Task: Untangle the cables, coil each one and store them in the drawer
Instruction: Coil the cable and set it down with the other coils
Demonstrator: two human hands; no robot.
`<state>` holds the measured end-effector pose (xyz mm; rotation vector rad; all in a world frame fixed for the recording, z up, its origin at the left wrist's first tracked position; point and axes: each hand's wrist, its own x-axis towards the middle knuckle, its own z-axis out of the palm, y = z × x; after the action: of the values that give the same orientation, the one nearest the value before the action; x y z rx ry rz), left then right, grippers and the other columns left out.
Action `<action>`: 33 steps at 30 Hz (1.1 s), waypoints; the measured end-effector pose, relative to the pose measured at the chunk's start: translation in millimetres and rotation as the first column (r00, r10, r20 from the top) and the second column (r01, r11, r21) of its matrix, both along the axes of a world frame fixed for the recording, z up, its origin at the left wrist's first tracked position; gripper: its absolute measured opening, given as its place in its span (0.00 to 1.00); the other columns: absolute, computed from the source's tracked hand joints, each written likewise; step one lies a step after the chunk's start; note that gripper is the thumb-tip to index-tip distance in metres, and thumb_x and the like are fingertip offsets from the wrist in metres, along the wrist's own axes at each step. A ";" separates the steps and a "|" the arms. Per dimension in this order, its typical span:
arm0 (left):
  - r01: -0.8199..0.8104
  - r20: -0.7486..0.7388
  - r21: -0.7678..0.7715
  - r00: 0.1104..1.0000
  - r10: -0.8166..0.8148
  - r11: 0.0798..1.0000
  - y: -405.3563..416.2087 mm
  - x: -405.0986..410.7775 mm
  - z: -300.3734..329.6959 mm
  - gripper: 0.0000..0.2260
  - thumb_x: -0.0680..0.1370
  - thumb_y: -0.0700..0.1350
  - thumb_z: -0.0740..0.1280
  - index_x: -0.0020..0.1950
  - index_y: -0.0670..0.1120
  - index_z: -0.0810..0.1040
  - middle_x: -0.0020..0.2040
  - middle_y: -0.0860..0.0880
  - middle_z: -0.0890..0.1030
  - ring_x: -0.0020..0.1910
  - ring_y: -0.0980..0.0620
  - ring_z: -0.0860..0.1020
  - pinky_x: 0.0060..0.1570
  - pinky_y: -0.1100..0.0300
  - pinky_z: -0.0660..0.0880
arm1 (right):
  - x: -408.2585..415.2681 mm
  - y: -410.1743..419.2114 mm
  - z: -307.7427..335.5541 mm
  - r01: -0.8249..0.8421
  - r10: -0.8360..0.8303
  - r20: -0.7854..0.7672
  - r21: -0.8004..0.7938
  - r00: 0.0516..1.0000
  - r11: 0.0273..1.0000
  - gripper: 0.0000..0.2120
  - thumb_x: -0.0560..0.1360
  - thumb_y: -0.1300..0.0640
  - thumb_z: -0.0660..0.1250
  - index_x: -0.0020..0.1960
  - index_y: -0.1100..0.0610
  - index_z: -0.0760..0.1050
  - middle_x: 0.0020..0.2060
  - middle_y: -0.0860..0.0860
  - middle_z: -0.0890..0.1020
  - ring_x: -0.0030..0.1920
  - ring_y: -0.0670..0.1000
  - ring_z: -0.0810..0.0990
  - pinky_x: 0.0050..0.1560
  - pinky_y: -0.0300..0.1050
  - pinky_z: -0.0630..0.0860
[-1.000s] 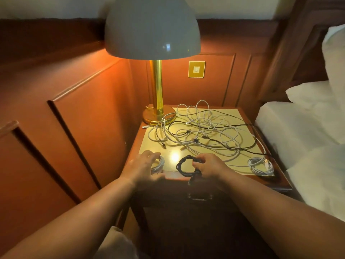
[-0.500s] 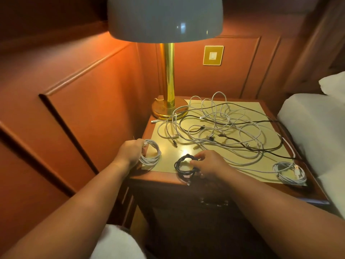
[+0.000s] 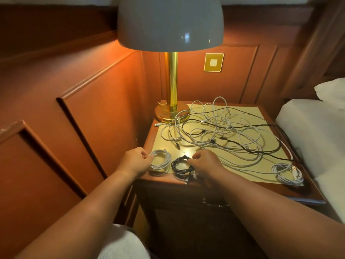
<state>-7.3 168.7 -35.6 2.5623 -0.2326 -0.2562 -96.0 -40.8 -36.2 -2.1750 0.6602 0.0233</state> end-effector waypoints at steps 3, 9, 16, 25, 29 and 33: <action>0.096 0.242 0.176 0.960 -0.138 0.980 -1.0 -6.8 4.0 0.22 0.78 0.59 0.66 0.69 0.51 0.72 0.64 0.48 0.74 0.62 0.45 0.73 0.60 0.50 0.72 | -5.0 -0.8 -1.4 -0.002 -0.002 0.040 0.089 0.999 0.996 0.19 0.74 0.49 0.71 0.62 0.53 0.76 0.57 0.54 0.80 0.52 0.55 0.82 0.51 0.57 0.82; 0.442 0.130 0.356 0.849 -0.512 0.824 -15.5 -5.5 8.4 0.31 0.77 0.65 0.64 0.78 0.62 0.60 0.80 0.54 0.60 0.77 0.50 0.59 0.73 0.45 0.59 | -25.9 0.5 2.4 -0.350 0.361 -0.026 -0.321 0.932 0.880 0.30 0.73 0.44 0.72 0.72 0.48 0.69 0.65 0.49 0.73 0.62 0.50 0.73 0.59 0.46 0.74; 0.460 0.095 0.323 0.854 -0.512 0.827 -9.0 -8.2 9.0 0.28 0.75 0.63 0.67 0.73 0.61 0.66 0.72 0.57 0.69 0.70 0.53 0.67 0.69 0.50 0.65 | -35.9 -2.6 -4.0 -0.357 0.375 -0.027 -0.384 0.926 0.852 0.28 0.75 0.46 0.71 0.73 0.46 0.68 0.67 0.48 0.72 0.66 0.50 0.71 0.64 0.47 0.73; 0.520 0.293 0.260 0.761 -0.579 0.814 -57.1 -28.7 24.7 0.20 0.78 0.59 0.67 0.69 0.58 0.73 0.70 0.56 0.72 0.69 0.54 0.69 0.69 0.51 0.69 | -71.4 -64.2 11.4 -0.232 0.265 -0.004 -0.500 0.964 0.835 0.16 0.77 0.48 0.67 0.63 0.52 0.77 0.62 0.50 0.78 0.64 0.52 0.73 0.64 0.48 0.72; 0.644 0.329 0.311 0.616 -0.715 0.698 -109.0 -50.4 24.5 0.14 0.77 0.55 0.69 0.62 0.55 0.79 0.60 0.53 0.79 0.57 0.52 0.76 0.56 0.54 0.76 | -101.8 -106.5 20.3 -0.118 0.169 0.025 -0.618 0.985 0.777 0.11 0.78 0.50 0.64 0.57 0.52 0.79 0.56 0.50 0.80 0.60 0.52 0.74 0.60 0.49 0.73; 0.714 0.286 0.362 0.527 -0.800 0.600 -160.1 -72.3 16.8 0.15 0.79 0.55 0.68 0.65 0.54 0.78 0.63 0.53 0.79 0.60 0.51 0.77 0.56 0.52 0.77 | -126.4 -143.6 27.5 -0.133 0.116 -0.074 -0.726 0.991 0.675 0.13 0.78 0.55 0.62 0.60 0.50 0.78 0.59 0.49 0.78 0.62 0.53 0.71 0.62 0.51 0.68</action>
<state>-79.6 8.7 -18.9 2.5020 -1.6127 -0.0184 -222.4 -184.4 -8.7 -3.0072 0.5847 -0.1781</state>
